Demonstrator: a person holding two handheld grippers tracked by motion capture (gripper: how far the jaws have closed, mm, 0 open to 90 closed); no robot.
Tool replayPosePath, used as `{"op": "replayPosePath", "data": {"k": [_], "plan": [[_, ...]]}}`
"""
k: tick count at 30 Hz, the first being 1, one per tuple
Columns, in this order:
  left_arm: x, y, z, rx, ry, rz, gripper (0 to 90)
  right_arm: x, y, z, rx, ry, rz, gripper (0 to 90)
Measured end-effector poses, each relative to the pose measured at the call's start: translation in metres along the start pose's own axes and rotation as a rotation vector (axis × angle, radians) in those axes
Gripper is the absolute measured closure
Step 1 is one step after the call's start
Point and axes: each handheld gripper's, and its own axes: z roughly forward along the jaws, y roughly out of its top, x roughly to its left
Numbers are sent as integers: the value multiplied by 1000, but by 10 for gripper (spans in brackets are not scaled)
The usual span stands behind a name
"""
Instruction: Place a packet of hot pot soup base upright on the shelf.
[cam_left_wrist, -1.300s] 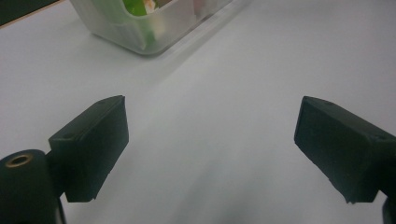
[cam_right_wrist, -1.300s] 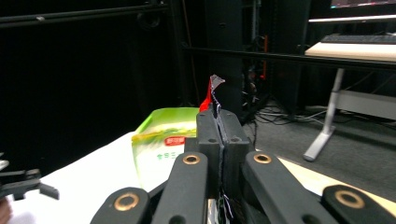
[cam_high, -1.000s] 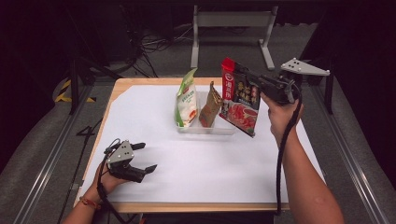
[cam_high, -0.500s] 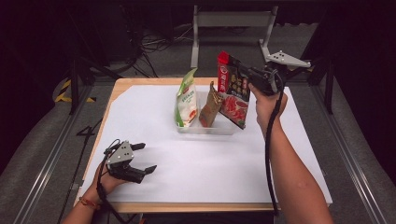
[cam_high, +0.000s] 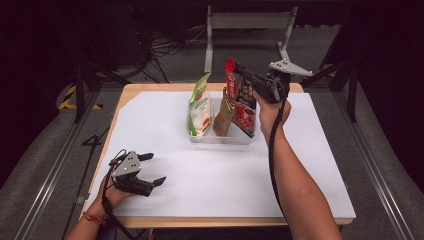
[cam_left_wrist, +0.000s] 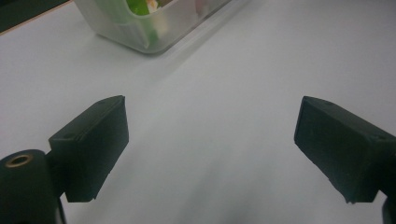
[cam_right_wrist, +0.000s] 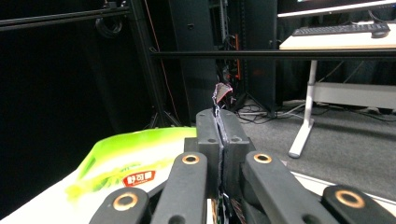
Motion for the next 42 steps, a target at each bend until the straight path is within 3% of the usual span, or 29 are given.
{"op": "replayPosePath", "data": {"k": [8, 15, 42], "plan": [[0, -1, -1, 0, 1, -2, 108, -7, -24, 3, -15, 29, 11, 892], [0, 0, -1, 1, 4, -1, 108, -12, -38, 0, -8, 54, -6, 890], [-1, 0, 1, 14, 0, 5, 108, -21, -47, -11, 41, 73, -31, 874]]}}
